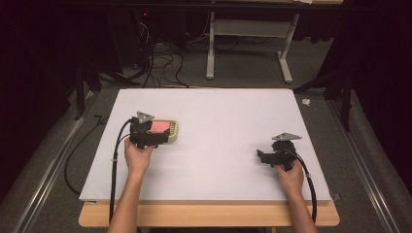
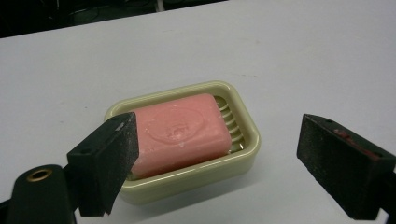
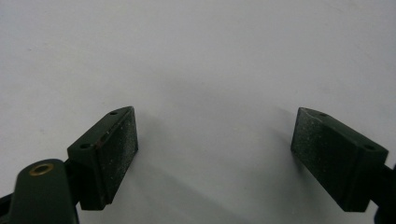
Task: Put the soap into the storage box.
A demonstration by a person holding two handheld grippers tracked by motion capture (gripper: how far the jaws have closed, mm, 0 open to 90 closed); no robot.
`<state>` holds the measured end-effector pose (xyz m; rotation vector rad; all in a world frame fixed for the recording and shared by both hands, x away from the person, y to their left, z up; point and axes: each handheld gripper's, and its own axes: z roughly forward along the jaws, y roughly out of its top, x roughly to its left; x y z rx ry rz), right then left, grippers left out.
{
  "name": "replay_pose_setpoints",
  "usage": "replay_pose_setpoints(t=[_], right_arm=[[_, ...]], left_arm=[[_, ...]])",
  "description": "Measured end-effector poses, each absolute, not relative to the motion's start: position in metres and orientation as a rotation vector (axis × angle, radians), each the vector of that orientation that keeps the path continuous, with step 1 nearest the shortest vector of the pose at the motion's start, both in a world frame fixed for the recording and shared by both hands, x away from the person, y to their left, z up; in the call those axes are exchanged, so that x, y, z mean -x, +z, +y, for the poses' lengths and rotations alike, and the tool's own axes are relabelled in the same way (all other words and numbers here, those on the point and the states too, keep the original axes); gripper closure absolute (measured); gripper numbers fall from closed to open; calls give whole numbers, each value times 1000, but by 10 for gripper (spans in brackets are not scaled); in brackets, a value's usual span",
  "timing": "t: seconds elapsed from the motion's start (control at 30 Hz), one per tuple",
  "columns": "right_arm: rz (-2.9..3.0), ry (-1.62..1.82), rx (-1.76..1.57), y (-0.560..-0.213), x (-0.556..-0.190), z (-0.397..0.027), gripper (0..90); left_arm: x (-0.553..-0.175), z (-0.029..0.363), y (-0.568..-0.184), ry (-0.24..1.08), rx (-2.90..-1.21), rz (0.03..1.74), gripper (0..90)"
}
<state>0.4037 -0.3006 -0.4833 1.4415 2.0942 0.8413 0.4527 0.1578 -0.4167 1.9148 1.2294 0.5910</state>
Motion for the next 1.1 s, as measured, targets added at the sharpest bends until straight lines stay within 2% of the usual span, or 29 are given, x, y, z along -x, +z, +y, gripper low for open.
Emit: replay_pose_setpoints(t=[1.1], right_arm=[[2094, 841, -1442, -483, -404, -301, 152]], left_arm=[[-409, 147, -407, 537, -1934, 1072, 143]])
